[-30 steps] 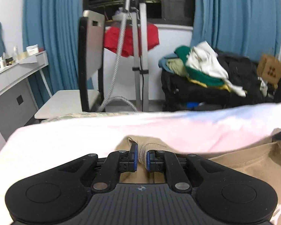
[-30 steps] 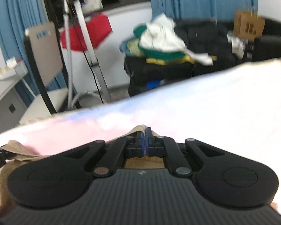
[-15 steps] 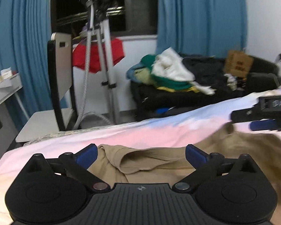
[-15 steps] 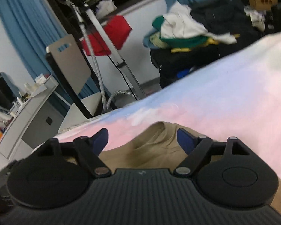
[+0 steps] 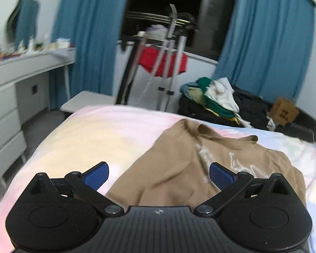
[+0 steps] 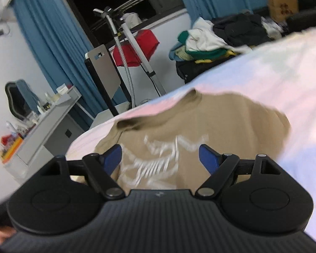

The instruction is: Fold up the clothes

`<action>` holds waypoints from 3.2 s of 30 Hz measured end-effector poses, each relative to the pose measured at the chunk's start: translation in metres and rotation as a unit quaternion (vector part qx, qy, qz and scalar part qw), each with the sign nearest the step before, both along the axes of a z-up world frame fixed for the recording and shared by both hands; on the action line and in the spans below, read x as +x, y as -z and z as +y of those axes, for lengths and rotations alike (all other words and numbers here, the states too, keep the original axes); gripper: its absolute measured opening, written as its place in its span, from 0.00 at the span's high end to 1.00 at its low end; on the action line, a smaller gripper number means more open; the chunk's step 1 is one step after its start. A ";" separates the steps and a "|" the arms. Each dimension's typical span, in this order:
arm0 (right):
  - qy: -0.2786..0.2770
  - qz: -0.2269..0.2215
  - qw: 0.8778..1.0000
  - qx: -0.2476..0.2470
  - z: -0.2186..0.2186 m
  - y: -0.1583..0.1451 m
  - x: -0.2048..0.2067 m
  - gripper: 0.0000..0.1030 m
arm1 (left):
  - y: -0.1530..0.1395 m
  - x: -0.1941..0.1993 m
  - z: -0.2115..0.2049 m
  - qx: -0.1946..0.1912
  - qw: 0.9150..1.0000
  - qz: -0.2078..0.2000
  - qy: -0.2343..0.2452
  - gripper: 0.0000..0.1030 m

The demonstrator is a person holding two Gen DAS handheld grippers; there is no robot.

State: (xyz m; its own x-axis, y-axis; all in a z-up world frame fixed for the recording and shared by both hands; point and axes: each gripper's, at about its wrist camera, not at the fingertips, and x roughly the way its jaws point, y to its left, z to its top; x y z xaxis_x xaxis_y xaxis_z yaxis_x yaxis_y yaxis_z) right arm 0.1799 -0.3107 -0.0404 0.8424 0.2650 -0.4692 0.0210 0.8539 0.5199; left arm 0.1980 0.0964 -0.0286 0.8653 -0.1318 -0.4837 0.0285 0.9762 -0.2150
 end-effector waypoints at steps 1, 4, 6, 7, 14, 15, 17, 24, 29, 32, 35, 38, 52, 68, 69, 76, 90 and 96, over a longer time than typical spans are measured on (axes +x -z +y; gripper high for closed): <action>0.004 0.001 1.000 0.016 0.000 0.000 -0.017 0.20 | 0.004 -0.009 0.010 -0.019 1.000 0.009 -0.008 0.02; 0.003 0.007 0.999 0.035 0.001 0.010 -0.060 0.20 | 0.013 -0.023 0.035 -0.075 0.996 0.043 -0.037 0.03; 0.003 0.024 0.999 0.024 0.001 0.019 -0.076 0.20 | 0.022 -0.025 0.049 -0.125 0.989 0.061 -0.053 0.04; 0.006 0.031 0.999 0.018 0.001 0.024 -0.081 0.20 | 0.027 -0.026 0.056 -0.149 0.984 0.071 -0.061 0.06; -0.003 0.056 0.997 0.061 -0.010 0.047 -0.070 0.20 | 0.067 0.007 0.080 -0.286 0.948 0.115 -0.080 0.15; -0.003 0.054 0.996 0.065 -0.011 0.049 -0.068 0.20 | 0.069 0.012 0.081 -0.294 0.945 0.115 -0.085 0.15; -0.004 0.056 0.996 0.071 -0.012 0.056 -0.061 0.20 | 0.072 0.024 0.079 -0.309 0.940 0.109 -0.090 0.17; 0.017 0.101 0.989 0.109 -0.027 0.091 -0.026 0.19 | 0.094 0.048 0.088 -0.380 0.909 0.129 -0.115 0.45; 0.015 0.100 0.988 0.117 -0.027 0.104 -0.016 0.20 | 0.099 0.051 0.089 -0.358 0.911 0.144 -0.146 0.83; 0.018 0.101 0.990 0.099 -0.026 0.110 -0.014 0.21 | 0.092 0.057 0.097 -0.339 0.918 0.135 -0.157 0.98; 0.023 0.100 0.989 0.101 -0.025 0.110 -0.017 0.21 | 0.068 0.069 0.109 -0.305 0.932 0.104 -0.165 0.99; 0.030 0.095 0.992 0.077 -0.019 0.105 -0.019 0.20 | 0.027 0.090 0.110 -0.225 0.958 0.070 -0.165 0.99; 0.038 0.078 0.996 0.013 -0.009 0.103 -0.005 0.20 | -0.011 0.235 0.043 0.063 0.971 0.075 -0.217 0.99; 0.029 0.065 0.997 -0.031 0.001 0.100 -0.004 0.20 | 0.010 0.055 0.059 0.010 0.988 0.129 -0.080 0.56; 0.029 0.064 0.997 -0.034 0.001 0.098 -0.005 0.20 | 0.011 0.034 0.059 0.006 0.988 0.145 -0.061 0.56; 0.052 0.025 0.993 -0.107 0.007 0.074 -0.033 0.20 | 0.019 -0.099 0.034 0.007 0.972 0.227 0.061 0.57; 0.059 0.020 0.987 -0.148 0.002 0.047 -0.086 0.20 | 0.034 -0.156 0.001 0.100 0.950 0.281 0.092 0.53; 0.057 0.032 0.988 -0.141 -0.001 0.053 -0.083 0.20 | 0.018 -0.164 0.007 0.086 0.954 0.273 0.093 0.97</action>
State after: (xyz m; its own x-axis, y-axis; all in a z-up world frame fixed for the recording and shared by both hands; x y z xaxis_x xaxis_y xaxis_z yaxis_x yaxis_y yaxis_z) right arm 0.0966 -0.3116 -0.0936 0.8253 0.0210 -0.5643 0.1506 0.9549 0.2559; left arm 0.0339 0.1031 -0.0469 0.4475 -0.1370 -0.8837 0.1340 0.9873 -0.0852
